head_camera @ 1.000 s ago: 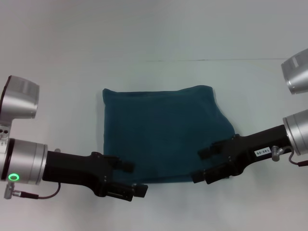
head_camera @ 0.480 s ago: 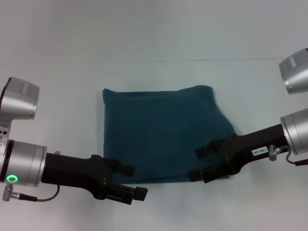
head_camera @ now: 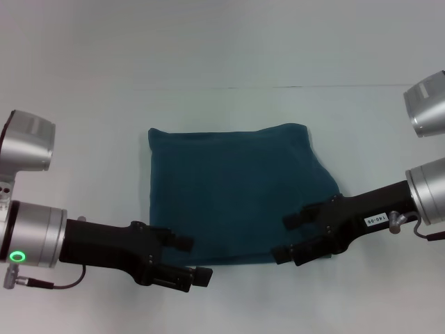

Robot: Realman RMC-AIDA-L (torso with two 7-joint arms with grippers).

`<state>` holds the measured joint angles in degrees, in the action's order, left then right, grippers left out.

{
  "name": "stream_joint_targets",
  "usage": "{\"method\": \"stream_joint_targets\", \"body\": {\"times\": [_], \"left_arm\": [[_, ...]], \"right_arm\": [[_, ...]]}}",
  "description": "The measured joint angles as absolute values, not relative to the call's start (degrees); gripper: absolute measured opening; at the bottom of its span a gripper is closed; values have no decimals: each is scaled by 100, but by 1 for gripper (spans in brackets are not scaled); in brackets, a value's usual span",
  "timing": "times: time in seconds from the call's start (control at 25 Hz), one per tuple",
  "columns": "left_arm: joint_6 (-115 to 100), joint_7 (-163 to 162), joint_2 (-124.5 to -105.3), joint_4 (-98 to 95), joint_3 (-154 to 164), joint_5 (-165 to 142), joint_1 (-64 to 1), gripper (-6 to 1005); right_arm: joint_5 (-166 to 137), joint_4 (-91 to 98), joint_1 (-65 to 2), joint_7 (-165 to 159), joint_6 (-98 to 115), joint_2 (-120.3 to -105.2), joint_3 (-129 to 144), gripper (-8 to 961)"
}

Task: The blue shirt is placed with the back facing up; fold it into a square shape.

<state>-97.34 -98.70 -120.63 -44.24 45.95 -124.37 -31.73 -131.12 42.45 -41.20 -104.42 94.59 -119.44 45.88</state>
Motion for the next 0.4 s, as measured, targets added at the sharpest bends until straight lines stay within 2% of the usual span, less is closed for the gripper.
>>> {"method": "stream_joint_targets", "body": {"times": [0.4], "left_arm": [[-9720,-9870,-12058,-4430,4597,-12459,-3197,903]], "right_arm": [[-13125,4245,-4089,-10441,9479,-11944,4588,945]]}}
